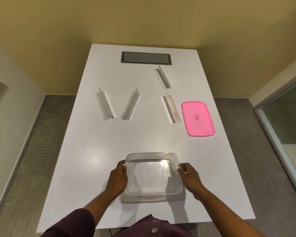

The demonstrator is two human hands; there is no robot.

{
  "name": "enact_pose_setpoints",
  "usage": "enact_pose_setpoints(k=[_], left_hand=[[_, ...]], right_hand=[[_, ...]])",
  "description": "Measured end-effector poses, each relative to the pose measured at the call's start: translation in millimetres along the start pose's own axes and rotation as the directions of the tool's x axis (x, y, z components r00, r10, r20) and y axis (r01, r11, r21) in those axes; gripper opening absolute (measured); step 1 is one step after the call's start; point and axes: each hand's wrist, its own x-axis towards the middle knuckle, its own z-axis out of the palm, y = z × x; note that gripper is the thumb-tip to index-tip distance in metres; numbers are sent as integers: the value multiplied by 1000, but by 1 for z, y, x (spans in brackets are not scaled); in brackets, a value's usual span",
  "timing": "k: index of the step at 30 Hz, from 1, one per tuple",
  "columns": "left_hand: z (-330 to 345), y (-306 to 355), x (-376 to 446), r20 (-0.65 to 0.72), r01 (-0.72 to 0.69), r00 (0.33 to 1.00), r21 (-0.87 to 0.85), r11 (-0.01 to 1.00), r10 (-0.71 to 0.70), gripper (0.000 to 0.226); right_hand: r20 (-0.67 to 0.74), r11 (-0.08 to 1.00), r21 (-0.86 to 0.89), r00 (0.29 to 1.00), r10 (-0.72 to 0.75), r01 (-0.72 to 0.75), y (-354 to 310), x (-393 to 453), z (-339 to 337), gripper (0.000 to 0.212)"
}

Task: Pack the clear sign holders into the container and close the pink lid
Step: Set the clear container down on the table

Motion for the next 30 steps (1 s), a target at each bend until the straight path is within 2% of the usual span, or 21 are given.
enact_pose_setpoints(k=[9, 12, 15, 22, 25, 27, 29, 30], left_hand=[[-3, -7, 0, -8, -63, 998, 13, 998, 63, 39], [-8, -7, 2, -39, -98, 994, 13, 995, 98, 45], [-16, -4, 13, -57, -126, 990, 9, 992, 127, 45], [-30, 15, 65, -73, -158, 985, 21, 987, 159, 47], [-38, 26, 96, -81, -141, 987, 23, 990, 142, 48], [-44, 33, 118, -88, -133, 987, 15, 991, 134, 49], [-51, 41, 142, -91, -131, 987, 26, 991, 133, 48], [-54, 45, 154, -94, -134, 986, 35, 990, 137, 48]], right_hand=[[-16, 999, -28, 1000, 17, -17, -8, 0, 0, 17], [-91, 992, -117, 994, -62, 51, -20, 7, -2, 29], [-108, 987, -135, 989, -102, 87, -39, 16, -5, 41], [-67, 978, -166, 988, -141, 129, -94, 51, -1, 43], [-12, 971, -182, 987, -158, 153, -125, 72, 5, 34], [20, 975, -155, 987, -157, 158, -144, 88, 10, 6], [59, 976, -139, 986, -158, 165, -166, 106, 19, 27], [82, 976, -143, 985, -152, 162, -178, 115, 24, 31]])
